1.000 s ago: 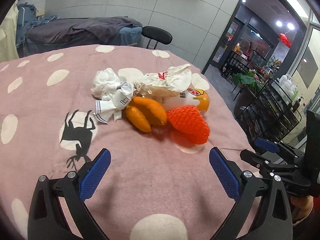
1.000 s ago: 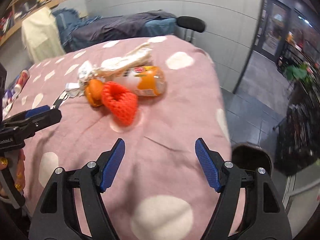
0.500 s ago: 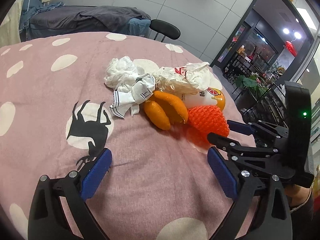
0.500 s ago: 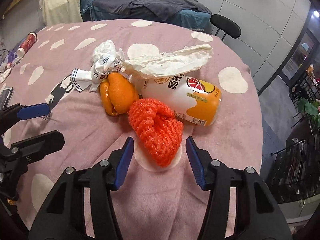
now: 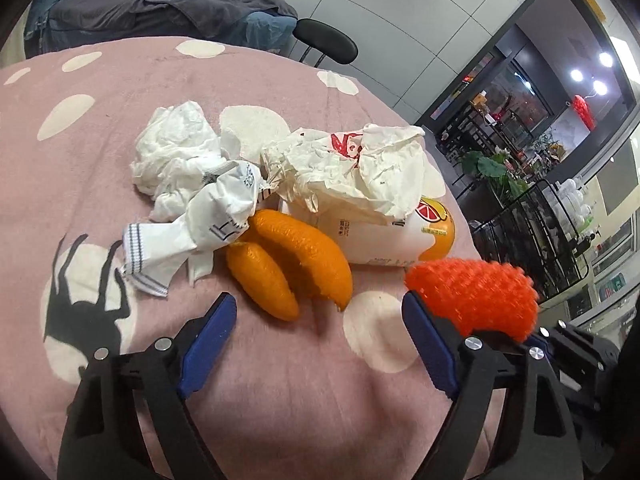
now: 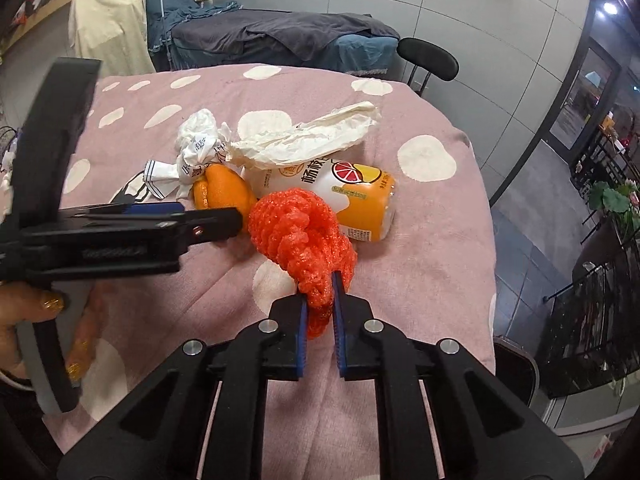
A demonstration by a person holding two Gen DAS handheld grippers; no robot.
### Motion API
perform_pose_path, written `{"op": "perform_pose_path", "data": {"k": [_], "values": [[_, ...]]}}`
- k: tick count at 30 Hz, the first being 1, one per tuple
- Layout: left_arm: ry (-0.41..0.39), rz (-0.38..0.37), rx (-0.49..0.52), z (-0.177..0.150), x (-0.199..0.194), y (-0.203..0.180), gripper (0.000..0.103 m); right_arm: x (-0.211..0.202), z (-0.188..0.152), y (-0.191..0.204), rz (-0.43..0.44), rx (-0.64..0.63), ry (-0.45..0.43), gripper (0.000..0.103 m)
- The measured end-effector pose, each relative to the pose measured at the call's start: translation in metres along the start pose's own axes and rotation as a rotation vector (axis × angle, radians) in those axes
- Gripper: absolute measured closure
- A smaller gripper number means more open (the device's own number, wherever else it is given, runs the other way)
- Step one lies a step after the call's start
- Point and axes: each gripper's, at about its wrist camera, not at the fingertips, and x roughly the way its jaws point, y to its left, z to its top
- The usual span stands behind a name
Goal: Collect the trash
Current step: 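Grasp the orange foam net with the right tool while the left tool grasps the orange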
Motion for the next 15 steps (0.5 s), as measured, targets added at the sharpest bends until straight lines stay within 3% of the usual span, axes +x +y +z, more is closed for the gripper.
{"op": "perform_pose_path", "data": {"k": [5, 7, 9, 15], "values": [[0.009, 0.052, -0.027, 0.011, 0.019, 0.0, 0.026, -0.013, -0.01, -0.008, 0.006, 0.038, -0.021, 0.092], [0.016, 0.081, -0.035, 0.014, 0.024, 0.002, 0.034, -0.014, -0.014, -0.01, 0.001, 0.051, -0.02, 0.092], [0.017, 0.092, -0.053, 0.015, 0.023, 0.007, 0.051, -0.016, -0.018, -0.014, 0.009, 0.07, -0.022, 0.092], [0.015, 0.061, -0.067, 0.004, 0.01, 0.017, 0.068, -0.021, -0.031, -0.024, 0.021, 0.118, -0.033, 0.092]]}}
